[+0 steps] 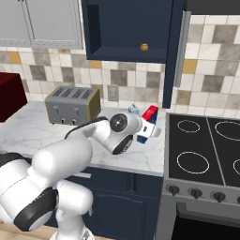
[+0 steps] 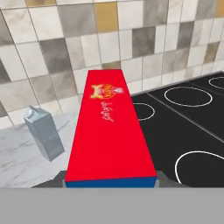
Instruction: Pick the boxed food and boxed food from the counter and place them in the cabinets closest to them.
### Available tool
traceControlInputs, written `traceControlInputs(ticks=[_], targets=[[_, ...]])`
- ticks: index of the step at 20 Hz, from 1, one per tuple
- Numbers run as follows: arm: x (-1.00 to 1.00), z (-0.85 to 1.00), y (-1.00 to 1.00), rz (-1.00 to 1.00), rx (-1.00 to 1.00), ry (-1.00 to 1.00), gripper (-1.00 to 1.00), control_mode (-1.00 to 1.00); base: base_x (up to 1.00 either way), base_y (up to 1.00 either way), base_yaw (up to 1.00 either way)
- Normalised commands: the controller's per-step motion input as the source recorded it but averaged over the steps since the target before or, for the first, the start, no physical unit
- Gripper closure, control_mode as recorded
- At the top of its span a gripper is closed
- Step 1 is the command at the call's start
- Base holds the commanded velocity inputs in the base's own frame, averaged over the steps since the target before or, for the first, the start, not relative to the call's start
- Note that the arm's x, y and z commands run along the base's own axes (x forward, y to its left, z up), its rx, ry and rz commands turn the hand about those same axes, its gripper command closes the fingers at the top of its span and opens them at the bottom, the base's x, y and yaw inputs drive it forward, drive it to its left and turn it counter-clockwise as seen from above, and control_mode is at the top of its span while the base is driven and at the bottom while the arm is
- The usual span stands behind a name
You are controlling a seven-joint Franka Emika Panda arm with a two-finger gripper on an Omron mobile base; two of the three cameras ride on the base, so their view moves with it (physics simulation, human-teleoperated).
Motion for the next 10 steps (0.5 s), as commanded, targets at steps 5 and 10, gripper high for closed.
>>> traceControlInputs(ticks=[5,10], targets=[[-0.19,0.53,0.09,0.00,0.00,-0.11,1.00,-1.00,0.00,0.00,0.00],[-0.21,0.55,0.19,0.00,-0.02,-0.11,1.00,-1.00,0.00,0.00,0.00]])
